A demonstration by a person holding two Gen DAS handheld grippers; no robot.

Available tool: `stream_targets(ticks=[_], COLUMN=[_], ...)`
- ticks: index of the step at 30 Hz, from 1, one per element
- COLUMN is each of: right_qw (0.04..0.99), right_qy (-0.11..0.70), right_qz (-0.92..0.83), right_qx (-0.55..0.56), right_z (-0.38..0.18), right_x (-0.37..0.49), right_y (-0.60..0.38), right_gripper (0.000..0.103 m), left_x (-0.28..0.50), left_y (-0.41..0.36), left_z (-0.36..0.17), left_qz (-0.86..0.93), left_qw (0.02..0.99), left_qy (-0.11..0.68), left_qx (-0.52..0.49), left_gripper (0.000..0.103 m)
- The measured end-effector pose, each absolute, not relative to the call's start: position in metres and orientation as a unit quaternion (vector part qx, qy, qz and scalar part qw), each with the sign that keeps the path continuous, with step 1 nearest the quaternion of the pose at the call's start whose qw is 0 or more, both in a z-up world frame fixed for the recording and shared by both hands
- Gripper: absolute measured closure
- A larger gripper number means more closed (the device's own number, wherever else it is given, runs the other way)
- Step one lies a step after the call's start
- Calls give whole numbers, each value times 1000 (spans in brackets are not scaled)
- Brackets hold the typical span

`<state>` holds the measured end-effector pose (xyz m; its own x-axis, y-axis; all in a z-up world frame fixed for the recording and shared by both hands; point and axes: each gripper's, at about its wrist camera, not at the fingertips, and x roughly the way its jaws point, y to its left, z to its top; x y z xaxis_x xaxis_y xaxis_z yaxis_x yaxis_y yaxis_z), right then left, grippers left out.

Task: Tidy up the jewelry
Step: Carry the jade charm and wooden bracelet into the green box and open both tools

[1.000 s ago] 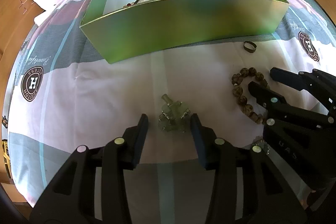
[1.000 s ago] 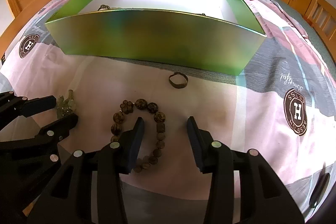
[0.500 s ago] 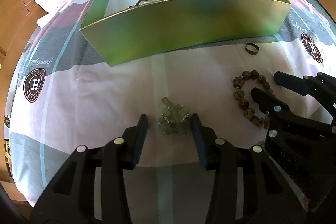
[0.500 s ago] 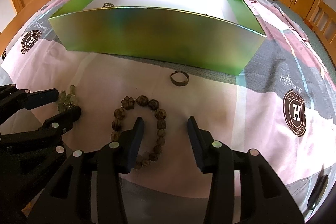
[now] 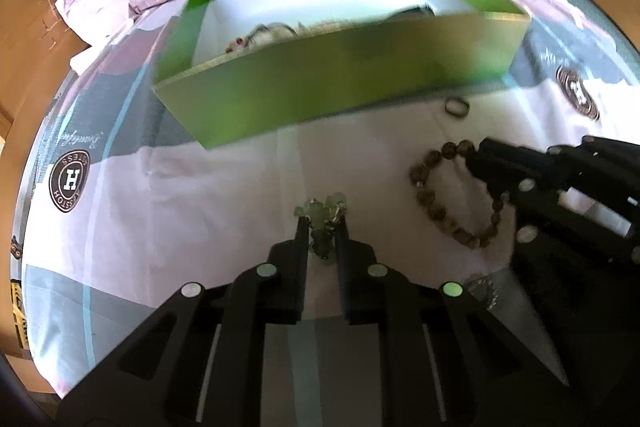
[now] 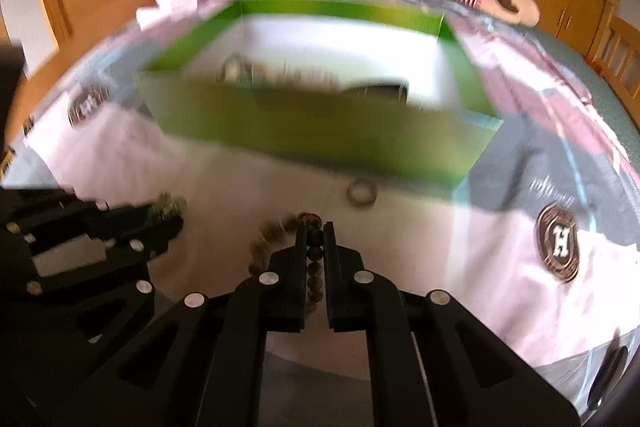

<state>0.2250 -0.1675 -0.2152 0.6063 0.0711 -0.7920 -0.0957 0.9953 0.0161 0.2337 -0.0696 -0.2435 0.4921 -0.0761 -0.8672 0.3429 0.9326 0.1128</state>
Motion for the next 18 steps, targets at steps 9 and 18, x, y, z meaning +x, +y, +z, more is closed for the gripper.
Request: stream_targets(ticks=[9, 18], right_qw=[942, 962], right_qy=[323, 248], right_qz=[64, 90], right_qx=[61, 75], right_z=[-133, -79], right_x=[210, 240], right_y=[-203, -218], right_gripper=[95, 95], left_x=[241, 281], left_y=[-32, -22], left_z=[-176, -111], left_qz=[-141, -165], left_qw=[886, 906], left_qy=[437, 391], left_qx=[62, 5], left_gripper=[90, 90])
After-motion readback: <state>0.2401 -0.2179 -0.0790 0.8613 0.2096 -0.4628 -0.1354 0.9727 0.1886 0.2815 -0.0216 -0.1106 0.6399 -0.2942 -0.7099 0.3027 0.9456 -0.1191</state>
